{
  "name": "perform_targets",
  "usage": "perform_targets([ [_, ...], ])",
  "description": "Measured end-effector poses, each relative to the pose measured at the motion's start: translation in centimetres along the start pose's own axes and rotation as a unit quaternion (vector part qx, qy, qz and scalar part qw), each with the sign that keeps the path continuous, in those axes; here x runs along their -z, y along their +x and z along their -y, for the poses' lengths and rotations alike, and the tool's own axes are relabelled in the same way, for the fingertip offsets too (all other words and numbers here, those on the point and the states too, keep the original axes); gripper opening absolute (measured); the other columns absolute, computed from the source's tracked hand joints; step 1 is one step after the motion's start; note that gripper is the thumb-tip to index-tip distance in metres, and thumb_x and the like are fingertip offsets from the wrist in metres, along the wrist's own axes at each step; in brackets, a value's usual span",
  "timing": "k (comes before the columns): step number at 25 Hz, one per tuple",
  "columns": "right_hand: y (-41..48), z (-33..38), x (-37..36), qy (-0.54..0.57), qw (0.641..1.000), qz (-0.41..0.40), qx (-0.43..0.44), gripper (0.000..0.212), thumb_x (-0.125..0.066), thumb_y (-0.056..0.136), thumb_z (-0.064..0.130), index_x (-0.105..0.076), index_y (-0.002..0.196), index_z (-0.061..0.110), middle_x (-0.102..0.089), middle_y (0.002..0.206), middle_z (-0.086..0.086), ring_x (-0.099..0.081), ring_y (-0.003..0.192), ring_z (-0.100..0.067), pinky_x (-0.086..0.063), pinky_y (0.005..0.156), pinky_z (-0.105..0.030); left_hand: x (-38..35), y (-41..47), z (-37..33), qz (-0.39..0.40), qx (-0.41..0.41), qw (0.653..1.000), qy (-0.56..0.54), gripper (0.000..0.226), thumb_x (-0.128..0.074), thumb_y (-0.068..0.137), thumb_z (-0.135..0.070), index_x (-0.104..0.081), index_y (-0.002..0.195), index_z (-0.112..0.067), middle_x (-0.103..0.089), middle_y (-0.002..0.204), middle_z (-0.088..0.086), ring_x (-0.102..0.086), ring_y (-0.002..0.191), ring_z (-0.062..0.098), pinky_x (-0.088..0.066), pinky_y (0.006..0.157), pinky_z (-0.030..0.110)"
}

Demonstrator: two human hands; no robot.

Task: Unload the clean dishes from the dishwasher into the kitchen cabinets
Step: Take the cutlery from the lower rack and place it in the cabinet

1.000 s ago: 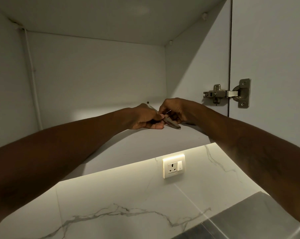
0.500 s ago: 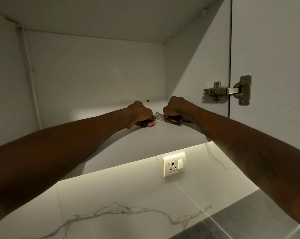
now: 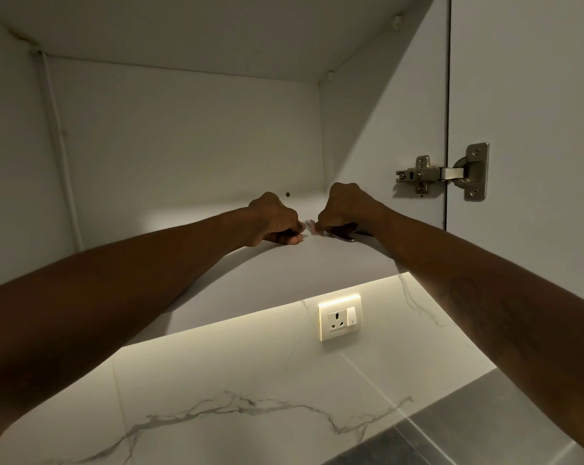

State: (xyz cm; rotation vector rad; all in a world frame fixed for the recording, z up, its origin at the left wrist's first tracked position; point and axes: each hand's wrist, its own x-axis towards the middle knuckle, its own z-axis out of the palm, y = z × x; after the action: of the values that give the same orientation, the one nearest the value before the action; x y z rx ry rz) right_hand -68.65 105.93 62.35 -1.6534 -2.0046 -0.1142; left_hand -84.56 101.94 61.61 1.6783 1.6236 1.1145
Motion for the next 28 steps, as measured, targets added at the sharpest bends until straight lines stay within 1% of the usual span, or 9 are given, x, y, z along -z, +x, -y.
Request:
perform_targets([
  [2,0.0,0.0,0.0,-0.008,1.000,0.006,-0.001,0.042,-0.083,0.073,0.034,-0.048,0.080,0.012,-0.052,0.075,-0.001,-0.053,0.070,-0.018,-0.039,0.054,-0.026,0.0,0.0,-0.1,-0.001,0.000,1.000,0.007,0.018,-0.076,0.084,-0.004,-0.071,0.097,0.007,-0.073,0.069,0.015,-0.070,0.057,0.020,-0.060,0.066,0.026],
  [4,-0.1,0.1,0.1,-0.016,1.000,0.007,0.002,0.048,-0.089,0.065,0.037,-0.048,0.076,0.014,-0.057,0.079,-0.001,-0.056,0.077,-0.020,-0.042,0.059,-0.026,-0.1,0.0,-0.2,-0.007,0.001,1.000,0.016,0.017,-0.077,0.084,-0.005,-0.071,0.095,0.006,-0.073,0.068,0.014,-0.069,0.054,0.019,-0.061,0.064,0.025],
  [7,-0.4,0.1,0.3,-0.020,1.000,0.004,0.003,0.052,-0.090,0.065,0.037,-0.053,0.091,0.011,-0.059,0.088,-0.004,-0.057,0.086,-0.023,-0.044,0.068,-0.028,-0.1,-0.1,-0.3,-0.010,-0.003,1.000,0.024,0.015,-0.076,0.085,-0.006,-0.071,0.093,0.005,-0.073,0.069,0.014,-0.069,0.053,0.018,-0.061,0.065,0.026],
  [11,-0.7,0.0,0.3,-0.005,1.000,-0.002,-0.005,0.050,-0.090,0.065,0.033,-0.052,0.088,0.011,-0.059,0.087,-0.005,-0.060,0.089,-0.023,-0.044,0.067,-0.028,-0.1,-0.4,-0.4,-0.009,-0.006,0.999,0.031,0.010,-0.075,0.086,-0.005,-0.071,0.089,0.004,-0.072,0.065,0.013,-0.068,0.050,0.017,-0.060,0.060,0.024],
  [18,-0.4,-0.1,-0.2,0.002,1.000,-0.009,-0.021,0.052,-0.090,0.063,0.036,-0.053,0.090,0.011,-0.059,0.088,-0.005,-0.059,0.086,-0.022,-0.043,0.065,-0.028,0.0,-0.8,-0.8,-0.003,-0.011,0.999,0.049,0.013,-0.076,0.086,-0.008,-0.071,0.088,0.003,-0.072,0.062,0.010,-0.067,0.049,0.017,-0.060,0.060,0.024],
  [20,-0.1,0.0,-0.4,-0.002,1.000,0.000,-0.024,0.049,-0.090,0.062,0.037,-0.056,0.085,0.010,-0.062,0.086,-0.005,-0.060,0.082,-0.022,-0.042,0.060,-0.027,0.0,-0.8,-0.8,-0.001,-0.012,0.998,0.058,0.017,-0.077,0.085,-0.007,-0.070,0.094,0.005,-0.072,0.062,0.010,-0.067,0.048,0.016,-0.059,0.055,0.023],
  [23,0.4,-0.1,-0.6,-0.008,1.000,0.002,-0.030,0.047,-0.089,0.060,0.039,-0.050,0.071,0.014,-0.063,0.085,-0.005,-0.060,0.077,-0.023,-0.037,0.052,-0.025,-0.1,-0.2,-0.7,-0.004,-0.023,0.997,0.072,0.038,-0.078,0.082,-0.004,-0.062,0.114,0.008,-0.072,0.062,0.010,-0.068,0.049,0.018,-0.055,0.049,0.022],
  [24,0.5,-0.1,-0.6,-0.012,0.999,-0.001,-0.030,0.045,-0.087,0.061,0.039,-0.050,0.070,0.015,-0.062,0.083,-0.004,-0.061,0.077,-0.023,-0.035,0.050,-0.024,0.0,-0.2,-0.8,-0.002,-0.028,0.996,0.081,0.036,-0.077,0.082,-0.004,-0.063,0.113,0.009,-0.072,0.063,0.009,-0.068,0.050,0.018,-0.055,0.049,0.021],
  [28,0.4,-0.4,-0.7,-0.012,1.000,-0.004,-0.012,0.041,-0.079,0.070,0.042,-0.049,0.066,0.014,-0.057,0.072,-0.001,-0.062,0.073,-0.021,-0.033,0.049,-0.024,-0.1,-0.5,-0.8,-0.011,-0.052,0.987,0.151,0.018,-0.081,0.082,-0.015,-0.073,0.087,0.001,-0.074,0.067,0.008,-0.072,0.059,0.020,-0.060,0.060,0.023],
])
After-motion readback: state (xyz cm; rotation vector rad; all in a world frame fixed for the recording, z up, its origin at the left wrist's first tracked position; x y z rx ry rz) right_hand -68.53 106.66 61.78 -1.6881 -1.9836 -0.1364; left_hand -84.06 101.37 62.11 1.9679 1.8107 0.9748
